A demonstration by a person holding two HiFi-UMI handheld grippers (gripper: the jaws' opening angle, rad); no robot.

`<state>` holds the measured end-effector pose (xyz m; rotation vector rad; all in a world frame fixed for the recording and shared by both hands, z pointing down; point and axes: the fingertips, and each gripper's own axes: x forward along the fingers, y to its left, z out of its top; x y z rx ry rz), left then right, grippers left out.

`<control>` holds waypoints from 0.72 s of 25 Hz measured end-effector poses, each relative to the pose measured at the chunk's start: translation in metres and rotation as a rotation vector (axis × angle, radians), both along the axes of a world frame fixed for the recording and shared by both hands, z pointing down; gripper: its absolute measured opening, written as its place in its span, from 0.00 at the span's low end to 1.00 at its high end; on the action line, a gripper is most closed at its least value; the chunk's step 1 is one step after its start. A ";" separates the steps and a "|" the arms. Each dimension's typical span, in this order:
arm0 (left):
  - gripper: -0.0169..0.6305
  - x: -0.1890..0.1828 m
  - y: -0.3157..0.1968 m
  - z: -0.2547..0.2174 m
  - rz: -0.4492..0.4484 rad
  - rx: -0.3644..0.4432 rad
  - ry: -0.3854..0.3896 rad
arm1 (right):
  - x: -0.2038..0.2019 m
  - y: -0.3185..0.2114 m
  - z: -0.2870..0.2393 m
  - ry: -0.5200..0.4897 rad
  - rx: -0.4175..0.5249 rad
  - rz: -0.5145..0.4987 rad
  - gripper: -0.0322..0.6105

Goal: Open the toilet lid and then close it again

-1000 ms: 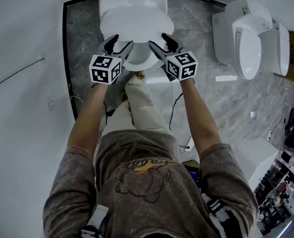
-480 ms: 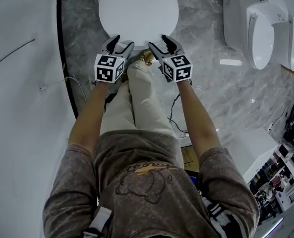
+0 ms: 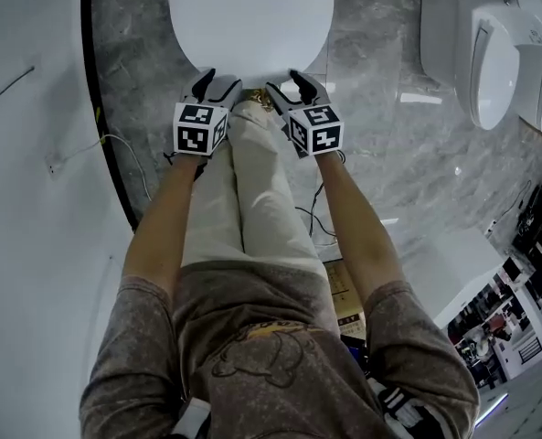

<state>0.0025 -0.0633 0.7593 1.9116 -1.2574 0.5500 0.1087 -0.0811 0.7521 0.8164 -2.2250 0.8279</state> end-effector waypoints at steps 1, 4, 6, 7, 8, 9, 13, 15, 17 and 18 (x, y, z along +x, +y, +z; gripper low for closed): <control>0.43 0.000 0.001 0.008 -0.004 -0.014 0.007 | 0.000 0.001 0.008 0.006 -0.011 0.000 0.46; 0.43 -0.002 0.003 0.029 0.002 -0.053 0.013 | -0.003 0.004 0.030 0.018 -0.043 0.005 0.46; 0.43 -0.002 0.004 0.038 0.014 -0.067 0.003 | -0.003 0.003 0.040 0.025 -0.062 0.018 0.46; 0.43 -0.002 0.004 0.041 0.020 -0.072 -0.002 | -0.003 0.003 0.045 0.030 -0.070 0.027 0.46; 0.43 -0.002 0.004 0.042 0.023 -0.076 -0.005 | -0.003 0.002 0.048 0.037 -0.075 0.037 0.46; 0.43 -0.002 0.004 0.044 0.025 -0.080 -0.007 | -0.002 0.001 0.051 0.043 -0.078 0.048 0.46; 0.42 -0.002 0.005 0.044 0.030 -0.122 -0.014 | 0.002 -0.002 0.051 0.056 -0.100 0.079 0.41; 0.42 -0.003 0.002 0.034 0.030 -0.139 -0.007 | 0.004 -0.007 0.038 0.048 -0.112 0.105 0.38; 0.42 -0.008 -0.008 0.010 0.007 -0.113 -0.003 | 0.006 -0.019 0.012 0.017 -0.100 0.149 0.38; 0.42 -0.010 -0.016 -0.008 -0.008 -0.087 -0.003 | 0.007 -0.026 -0.005 -0.003 -0.085 0.167 0.38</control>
